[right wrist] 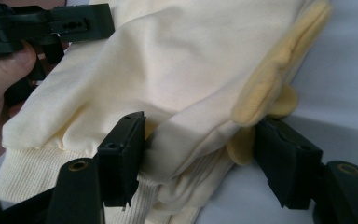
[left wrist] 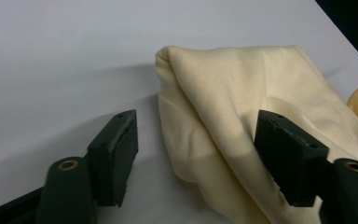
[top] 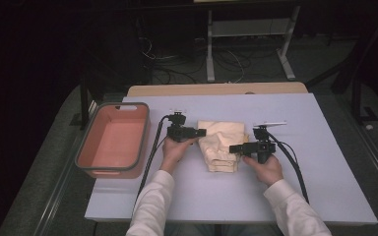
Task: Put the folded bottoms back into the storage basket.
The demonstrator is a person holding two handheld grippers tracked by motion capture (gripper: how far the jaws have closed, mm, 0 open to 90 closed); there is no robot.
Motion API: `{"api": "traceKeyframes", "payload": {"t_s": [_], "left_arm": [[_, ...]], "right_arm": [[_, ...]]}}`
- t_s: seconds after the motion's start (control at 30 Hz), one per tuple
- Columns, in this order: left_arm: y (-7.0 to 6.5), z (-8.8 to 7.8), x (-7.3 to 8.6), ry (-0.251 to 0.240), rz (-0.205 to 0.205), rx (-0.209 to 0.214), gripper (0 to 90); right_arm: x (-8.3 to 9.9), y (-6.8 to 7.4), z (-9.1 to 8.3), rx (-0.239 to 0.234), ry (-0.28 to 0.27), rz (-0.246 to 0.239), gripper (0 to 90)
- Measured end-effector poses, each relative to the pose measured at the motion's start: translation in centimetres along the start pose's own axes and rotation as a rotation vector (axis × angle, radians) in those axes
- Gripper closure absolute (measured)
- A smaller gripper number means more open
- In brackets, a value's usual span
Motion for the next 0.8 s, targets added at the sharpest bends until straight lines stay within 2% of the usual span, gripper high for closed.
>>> {"api": "traceKeyframes", "payload": {"t_s": [0.13, 0.27, 0.37, 0.4, 0.43, 0.53, 0.7, 0.8], "left_arm": [[-0.47, 0.27, 0.17, 0.009, -0.015, 0.02, 45.0], [-0.65, 0.4, 0.2, 0.015, -0.028, 0.007, 50.5], [-0.74, 0.45, 0.28, 0.024, -0.046, 0.016, 56.2], [-0.74, 0.45, 0.28, 0.024, -0.046, 0.016, 58.1], [-0.76, 0.48, 0.33, 0.029, -0.06, 0.021, 59.5], [-0.83, 0.52, 0.39, 0.034, -0.078, 0.029, 63.1], [-0.91, 0.53, 0.39, 0.031, -0.091, 0.042, 68.0], [-0.86, 0.51, 0.39, 0.027, -0.112, 0.056, 69.0]], "right_arm": [[0.02, 0.09, 0.21, -0.007, 0.004, 0.01, 39.9], [-0.04, -0.01, 0.37, -0.013, 0.007, 0.017, 47.5], [-0.08, -0.03, 0.59, -0.014, 0.003, 0.016, 55.4], [-0.08, -0.03, 0.59, -0.014, 0.003, 0.016, 55.4], [-0.11, 0.01, 0.72, -0.012, 0.002, 0.01, 60.0], [-0.18, -0.08, 0.81, -0.021, 0.0, 0.016, 64.2], [-0.17, -0.03, 0.76, -0.018, -0.006, 0.004, 68.6], [-0.19, 0.05, 0.64, -0.015, -0.011, -0.013, 70.3]]}}
Point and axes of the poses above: each handheld gripper's, and its own axes: z roughly forward along the jaws, x roughly out of its underside, y roughly to its left, the point moved 8 cm from there along z, roughly forward along the jaws, and after that the axes turned 7 degrees about -x, right-handed, at the moved point
